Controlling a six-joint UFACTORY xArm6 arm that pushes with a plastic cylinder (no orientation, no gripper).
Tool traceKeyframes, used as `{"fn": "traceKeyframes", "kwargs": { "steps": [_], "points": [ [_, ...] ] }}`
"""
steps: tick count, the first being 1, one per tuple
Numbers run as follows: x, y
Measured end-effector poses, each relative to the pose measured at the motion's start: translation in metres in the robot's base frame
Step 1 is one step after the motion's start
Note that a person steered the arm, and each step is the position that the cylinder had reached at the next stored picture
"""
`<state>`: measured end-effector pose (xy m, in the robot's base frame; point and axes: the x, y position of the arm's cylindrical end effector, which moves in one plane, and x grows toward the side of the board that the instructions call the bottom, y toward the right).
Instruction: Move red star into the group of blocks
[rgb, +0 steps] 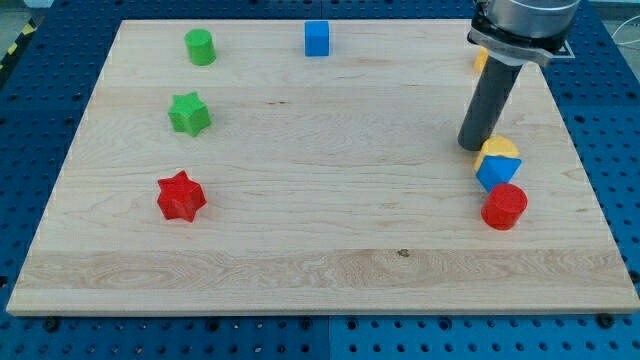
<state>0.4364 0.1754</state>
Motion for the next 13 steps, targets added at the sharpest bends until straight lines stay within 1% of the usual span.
{"fn": "traceKeyframes", "kwargs": {
  "steps": [2,4,5,6,7,9,10,12,13],
  "points": [
    [0.017,0.000],
    [0.018,0.000],
    [0.014,-0.002],
    [-0.006,-0.027],
    [-0.018,-0.069],
    [-0.001,-0.169],
    [-0.001,-0.215],
    [-0.001,-0.324],
    [0.012,-0.371]
  ]
}}
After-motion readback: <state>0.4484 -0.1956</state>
